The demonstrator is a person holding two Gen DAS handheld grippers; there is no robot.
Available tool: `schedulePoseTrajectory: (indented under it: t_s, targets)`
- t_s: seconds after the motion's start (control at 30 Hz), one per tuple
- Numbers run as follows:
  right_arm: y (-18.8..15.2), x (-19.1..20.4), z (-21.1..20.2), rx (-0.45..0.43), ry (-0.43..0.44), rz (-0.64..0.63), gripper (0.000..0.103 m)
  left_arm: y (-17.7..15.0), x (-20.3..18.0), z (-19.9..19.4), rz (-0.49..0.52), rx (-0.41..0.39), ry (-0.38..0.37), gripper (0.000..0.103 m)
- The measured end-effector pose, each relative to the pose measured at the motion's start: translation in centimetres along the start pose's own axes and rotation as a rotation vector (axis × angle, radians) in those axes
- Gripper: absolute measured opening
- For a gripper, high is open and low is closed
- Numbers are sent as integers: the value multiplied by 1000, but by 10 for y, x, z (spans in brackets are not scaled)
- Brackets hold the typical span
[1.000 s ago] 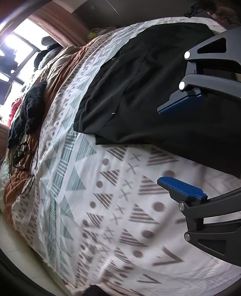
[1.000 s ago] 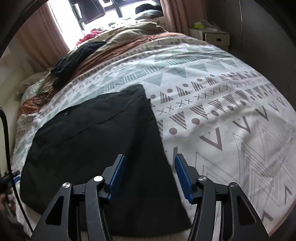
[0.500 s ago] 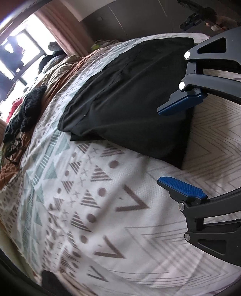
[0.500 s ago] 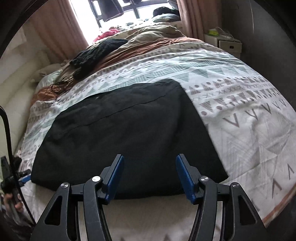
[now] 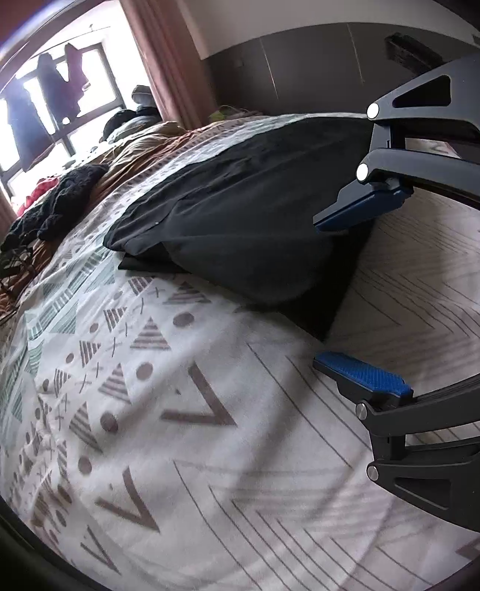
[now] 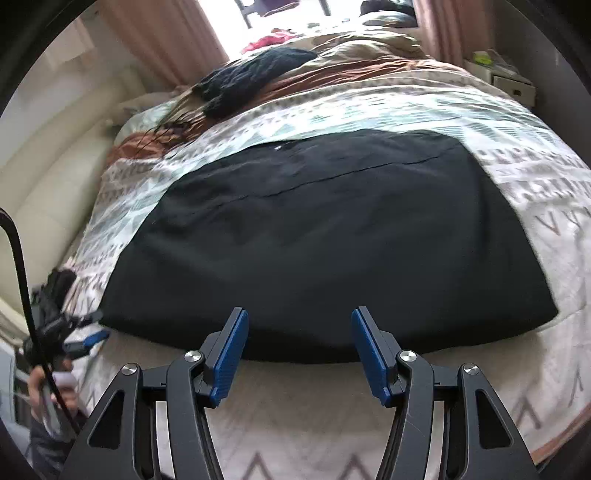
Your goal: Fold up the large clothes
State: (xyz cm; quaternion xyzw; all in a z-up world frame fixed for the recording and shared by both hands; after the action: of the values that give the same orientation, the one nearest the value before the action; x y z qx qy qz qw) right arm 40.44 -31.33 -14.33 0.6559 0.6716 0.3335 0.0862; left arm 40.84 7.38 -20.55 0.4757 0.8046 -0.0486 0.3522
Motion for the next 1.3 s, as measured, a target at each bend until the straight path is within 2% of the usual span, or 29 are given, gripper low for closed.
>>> schedulePoseTrajectory:
  t_s: [0.17, 0.27, 0.3, 0.4, 0.47, 0.5, 0.63, 0.7, 0.87, 1.1, 1.3]
  targets:
    - [-9, 19, 7, 20, 33, -22, 58, 8, -4, 11, -15, -3, -25, 65]
    - [-16, 25, 12, 36, 52, -15, 58, 10, -8, 15, -14, 3, -68, 62]
    - [-18, 27, 14, 41, 57, -17, 58, 9, -9, 15, -12, 9, -78, 54]
    - [-24, 37, 21, 49, 68, -30, 57, 3, -10, 15, 3, 0, -89, 48]
    - [-25, 41, 25, 53, 70, -31, 56, 2, -7, 14, 2, -11, -89, 42]
    - [-25, 43, 28, 55, 67, -31, 55, 3, -6, 13, -5, -18, -92, 35]
    - [-24, 48, 39, 75, 47, -34, 44, -1, -10, 5, 5, -73, -88, 19]
    - [-25, 49, 43, 92, 34, -40, 37, -7, -16, -3, 5, -98, -73, 16]
    - [-26, 49, 39, 101, -3, -70, 36, -20, -21, -20, -38, -118, -83, 13]
    - [-32, 43, 24, 128, 10, -96, 36, -49, -15, -39, -61, -144, -94, 13]
    - [-32, 46, 31, 152, 3, -143, 33, -47, -6, -26, -100, -139, -80, 13]
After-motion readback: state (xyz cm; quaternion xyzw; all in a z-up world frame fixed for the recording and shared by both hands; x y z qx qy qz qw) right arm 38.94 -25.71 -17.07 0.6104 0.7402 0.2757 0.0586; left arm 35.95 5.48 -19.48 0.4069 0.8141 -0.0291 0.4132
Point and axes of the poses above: each gripper's, at about its wrist camera, not at the fingertips, and z roughly the way its jaws point, x to its left, y to its top, the point moved 5 cm from there along z, roughly the way its jaws point, and after that the axes turned 2 degrees about y, right-handed, at the moved point
